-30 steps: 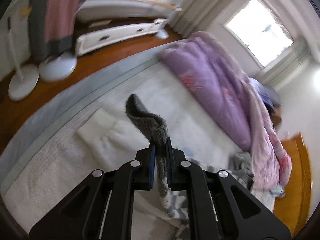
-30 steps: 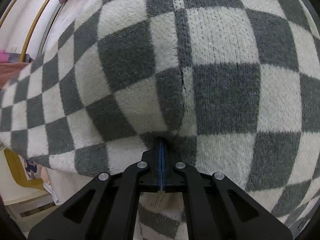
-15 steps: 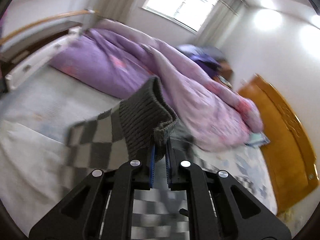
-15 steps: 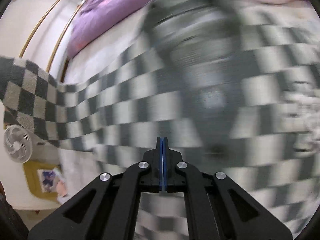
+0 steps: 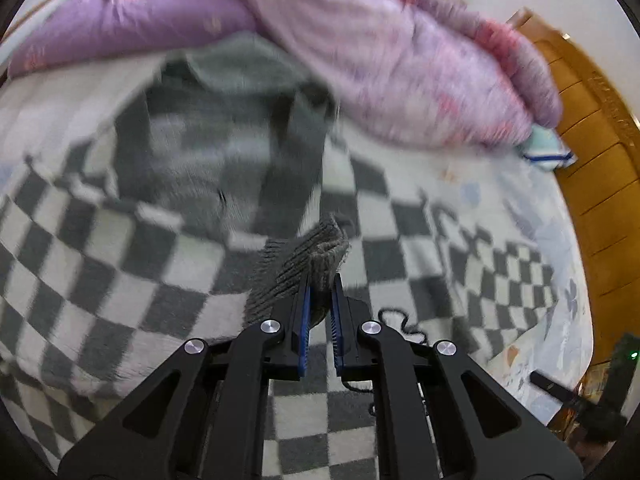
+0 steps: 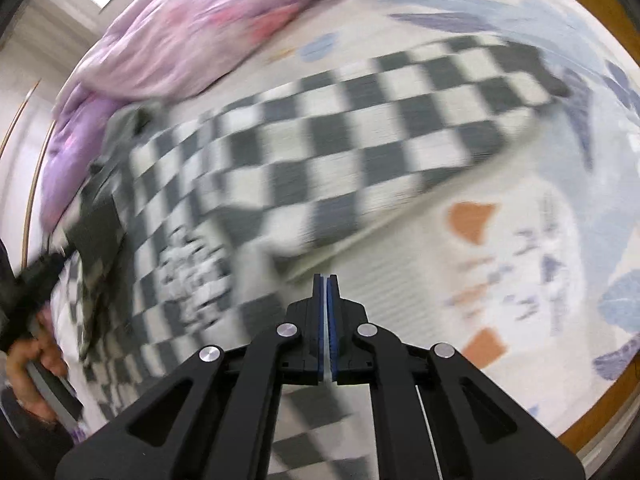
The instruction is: Fold large clothes
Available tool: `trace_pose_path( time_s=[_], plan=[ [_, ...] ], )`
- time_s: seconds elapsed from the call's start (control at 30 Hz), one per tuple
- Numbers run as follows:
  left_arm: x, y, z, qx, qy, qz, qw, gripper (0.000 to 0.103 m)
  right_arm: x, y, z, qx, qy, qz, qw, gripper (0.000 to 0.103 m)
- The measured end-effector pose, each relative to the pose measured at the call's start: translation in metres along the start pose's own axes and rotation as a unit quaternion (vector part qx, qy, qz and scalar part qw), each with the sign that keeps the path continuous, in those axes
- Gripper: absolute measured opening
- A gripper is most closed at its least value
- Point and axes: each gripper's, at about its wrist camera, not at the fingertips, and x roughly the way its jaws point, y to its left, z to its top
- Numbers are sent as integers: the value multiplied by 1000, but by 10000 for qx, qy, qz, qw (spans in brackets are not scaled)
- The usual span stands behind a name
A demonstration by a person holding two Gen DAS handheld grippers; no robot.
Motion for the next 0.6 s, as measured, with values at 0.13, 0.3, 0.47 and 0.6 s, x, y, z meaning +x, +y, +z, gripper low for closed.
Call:
trace_pose_path(
  time_s=[0.13, 0.3, 0.47, 0.6],
  plan=[
    [14, -7, -8, 141, -12, 190, 9997, 9, -7, -49, 25, 703, -333, 65, 9969, 4],
    [27, -18, -14, 243, 116, 352, 9990, 9, -4, -111, 60, 1891, -772, 299, 9785, 20],
    [39, -25, -21, 309, 268, 460, 9981, 11, 1, -161, 86, 2883, -1095, 310, 9508, 47],
    [48, -32, -25, 327, 397, 416, 9978, 16, 16, -183, 106, 3150, -989, 87, 9439, 47]
  ],
)
